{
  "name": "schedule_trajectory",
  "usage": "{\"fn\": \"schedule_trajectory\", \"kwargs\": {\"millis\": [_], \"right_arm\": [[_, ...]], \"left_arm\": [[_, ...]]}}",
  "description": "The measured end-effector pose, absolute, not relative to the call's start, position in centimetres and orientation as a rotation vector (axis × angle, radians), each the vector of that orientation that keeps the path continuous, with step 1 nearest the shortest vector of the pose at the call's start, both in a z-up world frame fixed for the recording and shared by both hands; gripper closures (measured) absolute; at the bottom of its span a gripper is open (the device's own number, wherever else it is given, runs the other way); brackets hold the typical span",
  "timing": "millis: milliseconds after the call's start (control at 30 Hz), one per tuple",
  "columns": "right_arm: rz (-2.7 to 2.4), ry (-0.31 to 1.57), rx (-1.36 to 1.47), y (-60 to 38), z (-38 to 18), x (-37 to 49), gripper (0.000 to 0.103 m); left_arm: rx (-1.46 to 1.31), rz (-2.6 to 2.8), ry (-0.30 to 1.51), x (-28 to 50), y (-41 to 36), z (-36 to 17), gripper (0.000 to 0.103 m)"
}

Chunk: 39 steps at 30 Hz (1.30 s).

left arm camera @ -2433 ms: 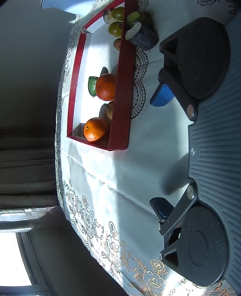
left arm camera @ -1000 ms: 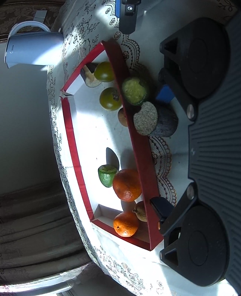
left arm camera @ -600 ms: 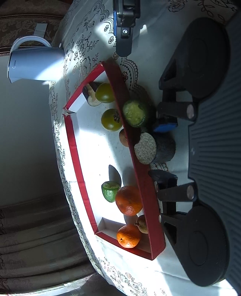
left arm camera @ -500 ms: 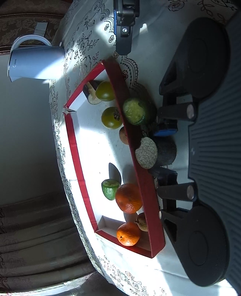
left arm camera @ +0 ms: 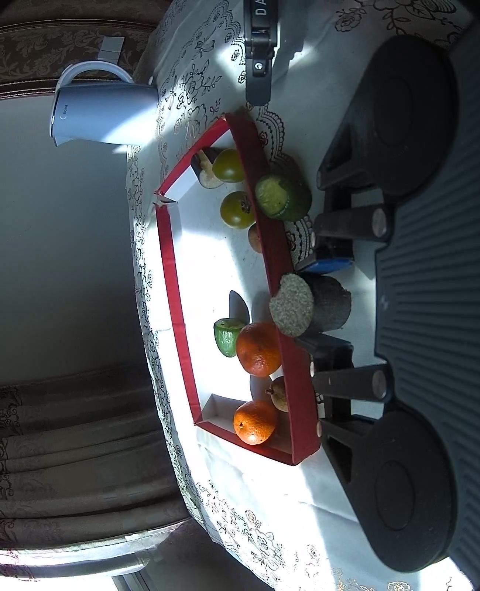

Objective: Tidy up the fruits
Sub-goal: 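Carry the dark cucumber slice into the tray and open the left tool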

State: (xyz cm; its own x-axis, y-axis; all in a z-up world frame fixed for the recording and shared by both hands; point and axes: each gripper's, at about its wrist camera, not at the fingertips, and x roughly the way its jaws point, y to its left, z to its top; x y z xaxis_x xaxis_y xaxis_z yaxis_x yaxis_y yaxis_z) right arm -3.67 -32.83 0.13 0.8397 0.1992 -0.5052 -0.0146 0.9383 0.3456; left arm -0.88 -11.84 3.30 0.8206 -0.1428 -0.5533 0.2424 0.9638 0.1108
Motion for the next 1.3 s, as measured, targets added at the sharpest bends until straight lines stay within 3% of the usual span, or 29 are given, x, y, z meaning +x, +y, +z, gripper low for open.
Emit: {"fn": "schedule_trajectory", "kwargs": {"millis": [533,933,1300], "right_arm": [[0.116,0.565,0.340,-32.9,0.1,-3.7,0.018],[0.116,0.567,0.337,-32.8,0.1,-3.6,0.017],[0.118,0.567,0.337,-32.7,0.1,-3.6,0.017]], "left_arm": [[0.167,-0.090,0.444,2.0,-9.8,6.9,0.072],[0.077,0.030,0.475,4.1,-3.9,6.4,0.072],[0.117,-0.076,0.530,7.3,-8.0,4.8,0.072]]}}
